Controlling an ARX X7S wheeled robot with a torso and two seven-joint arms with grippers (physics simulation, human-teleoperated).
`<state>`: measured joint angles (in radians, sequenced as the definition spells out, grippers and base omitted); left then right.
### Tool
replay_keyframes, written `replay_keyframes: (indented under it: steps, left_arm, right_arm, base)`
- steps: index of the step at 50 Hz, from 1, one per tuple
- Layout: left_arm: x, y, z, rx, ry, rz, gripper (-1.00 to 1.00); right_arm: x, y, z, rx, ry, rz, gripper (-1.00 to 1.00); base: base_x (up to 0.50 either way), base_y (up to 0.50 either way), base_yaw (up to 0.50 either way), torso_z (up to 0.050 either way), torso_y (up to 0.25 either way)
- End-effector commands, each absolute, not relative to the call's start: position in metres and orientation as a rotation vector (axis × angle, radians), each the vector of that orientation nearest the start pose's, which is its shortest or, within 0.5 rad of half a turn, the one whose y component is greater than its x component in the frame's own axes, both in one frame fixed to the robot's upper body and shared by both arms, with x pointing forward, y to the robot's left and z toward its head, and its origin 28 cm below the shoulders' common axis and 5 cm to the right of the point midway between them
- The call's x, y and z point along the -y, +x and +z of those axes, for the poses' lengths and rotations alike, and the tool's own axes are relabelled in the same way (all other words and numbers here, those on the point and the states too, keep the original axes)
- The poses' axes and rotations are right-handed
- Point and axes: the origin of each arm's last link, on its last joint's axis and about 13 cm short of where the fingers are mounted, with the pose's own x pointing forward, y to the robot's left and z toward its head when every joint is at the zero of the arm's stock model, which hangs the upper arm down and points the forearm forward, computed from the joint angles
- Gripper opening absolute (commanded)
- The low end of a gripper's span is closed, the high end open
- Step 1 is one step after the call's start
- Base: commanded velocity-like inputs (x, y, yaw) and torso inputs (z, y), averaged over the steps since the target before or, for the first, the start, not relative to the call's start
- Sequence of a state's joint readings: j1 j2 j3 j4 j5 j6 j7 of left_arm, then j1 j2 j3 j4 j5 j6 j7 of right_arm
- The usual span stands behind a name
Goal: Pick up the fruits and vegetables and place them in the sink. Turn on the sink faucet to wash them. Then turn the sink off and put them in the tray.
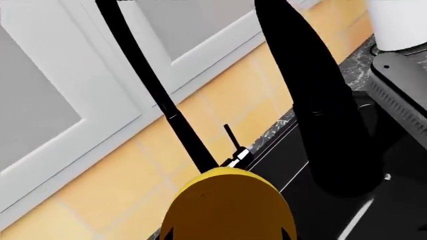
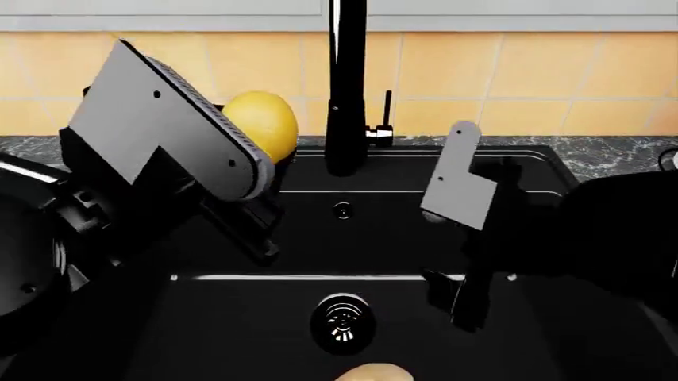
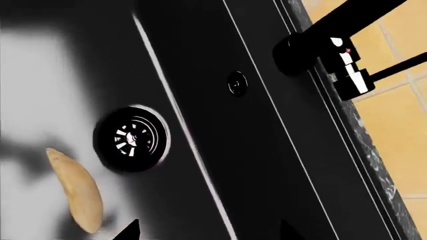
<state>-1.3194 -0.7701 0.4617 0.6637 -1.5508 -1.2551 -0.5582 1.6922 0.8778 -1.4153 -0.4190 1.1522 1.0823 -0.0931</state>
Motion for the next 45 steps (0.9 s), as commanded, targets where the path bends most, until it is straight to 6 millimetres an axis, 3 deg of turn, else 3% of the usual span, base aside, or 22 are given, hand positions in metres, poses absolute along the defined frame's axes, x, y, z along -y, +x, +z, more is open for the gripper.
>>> replay_keyframes:
  steps: [1,11,20,32,45]
  left_arm:
    - [-0.215,0.216,0.292,-0.022,0.59,-0.61,-1.0]
    - [-0.215,0.237,0.275,-0.133,0.634,-0.608,-1.0]
    - [-0.215,0.24,0.275,-0.126,0.621,-0.592,-1.0]
    - [-0.198,0.29,0.257,-0.503,0.726,-0.769,-1.0]
    - [-0.192,0.314,0.231,-0.676,0.768,-0.85,-1.0]
  right_arm:
    - [0.167,0.245,0.315,-0.403,-0.825,0.577,1.0]
    - [0.175,0.234,0.341,-0.271,-0.717,0.425,1.0]
    - [0.176,0.233,0.344,-0.246,-0.693,0.401,1.0]
    - [0.18,0.231,0.351,-0.244,-0.703,0.382,1.0]
    - [0.18,0.232,0.355,-0.236,-0.699,0.364,1.0]
  base:
    - [0.02,0.0,0.0,0.0,0.0]
    - [0.02,0.0,0.0,0.0,0.001]
    - [0.02,0.0,0.0,0.0,0.0]
    - [0.02,0.0,0.0,0.0,0.0]
    - [0.02,0.0,0.0,0.0,0.001]
